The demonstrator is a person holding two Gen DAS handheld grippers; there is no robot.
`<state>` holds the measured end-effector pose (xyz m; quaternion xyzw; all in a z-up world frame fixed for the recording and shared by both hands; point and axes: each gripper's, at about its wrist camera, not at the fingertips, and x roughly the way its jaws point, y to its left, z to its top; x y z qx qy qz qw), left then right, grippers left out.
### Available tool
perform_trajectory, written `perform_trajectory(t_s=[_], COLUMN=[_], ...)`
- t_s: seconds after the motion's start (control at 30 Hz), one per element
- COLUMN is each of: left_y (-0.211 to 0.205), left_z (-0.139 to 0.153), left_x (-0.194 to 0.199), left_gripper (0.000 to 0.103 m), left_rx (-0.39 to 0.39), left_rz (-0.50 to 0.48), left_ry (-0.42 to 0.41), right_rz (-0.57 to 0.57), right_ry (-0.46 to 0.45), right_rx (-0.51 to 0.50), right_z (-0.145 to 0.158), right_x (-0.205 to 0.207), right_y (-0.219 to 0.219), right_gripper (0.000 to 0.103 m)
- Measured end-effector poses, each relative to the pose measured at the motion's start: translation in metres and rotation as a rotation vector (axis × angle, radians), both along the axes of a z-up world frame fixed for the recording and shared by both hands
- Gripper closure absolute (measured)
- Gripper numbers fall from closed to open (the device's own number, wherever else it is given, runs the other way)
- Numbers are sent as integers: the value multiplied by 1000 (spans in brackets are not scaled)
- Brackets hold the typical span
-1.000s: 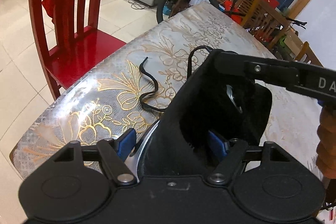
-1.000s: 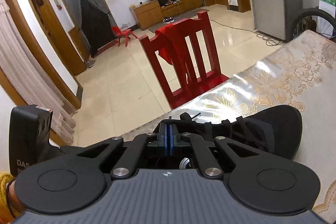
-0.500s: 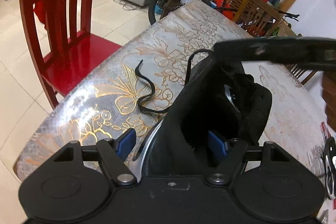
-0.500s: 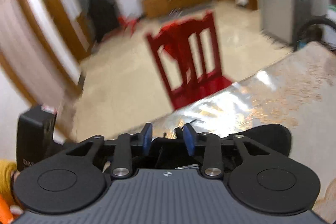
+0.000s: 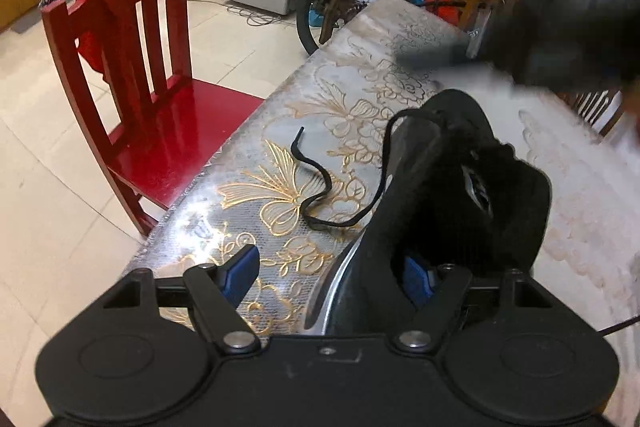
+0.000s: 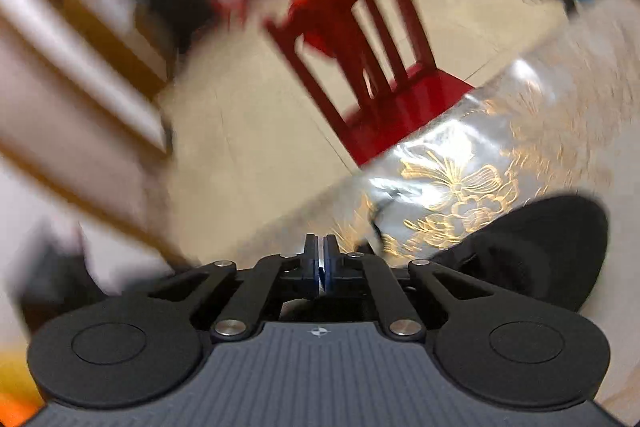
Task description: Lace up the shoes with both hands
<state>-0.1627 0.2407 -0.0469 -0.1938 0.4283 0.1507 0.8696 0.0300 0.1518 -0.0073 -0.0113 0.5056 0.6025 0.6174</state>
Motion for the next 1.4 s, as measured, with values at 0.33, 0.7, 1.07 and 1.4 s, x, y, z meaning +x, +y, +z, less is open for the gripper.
perform_trajectory(t_s=[0.33, 0.7, 1.07, 1.4], left_y=[3, 3, 6, 6], left_z=[-1, -1, -2, -2], left_x=[-1, 0, -1, 0], left_gripper=[31, 30, 27, 26], left_rx=[-3, -7, -13, 1], left_rz=[-26, -59, -79, -100], left_ry=[11, 9, 5, 7], right_rz=[-110, -126, -21, 41], right_ry=[-112, -306, -508, -560], right_rx=[169, -4, -78, -137], right_z=[46, 29, 17, 0], right_x=[-32, -59, -68, -76], right_y=[-33, -37, -6, 7], right_gripper=[91, 72, 63, 80])
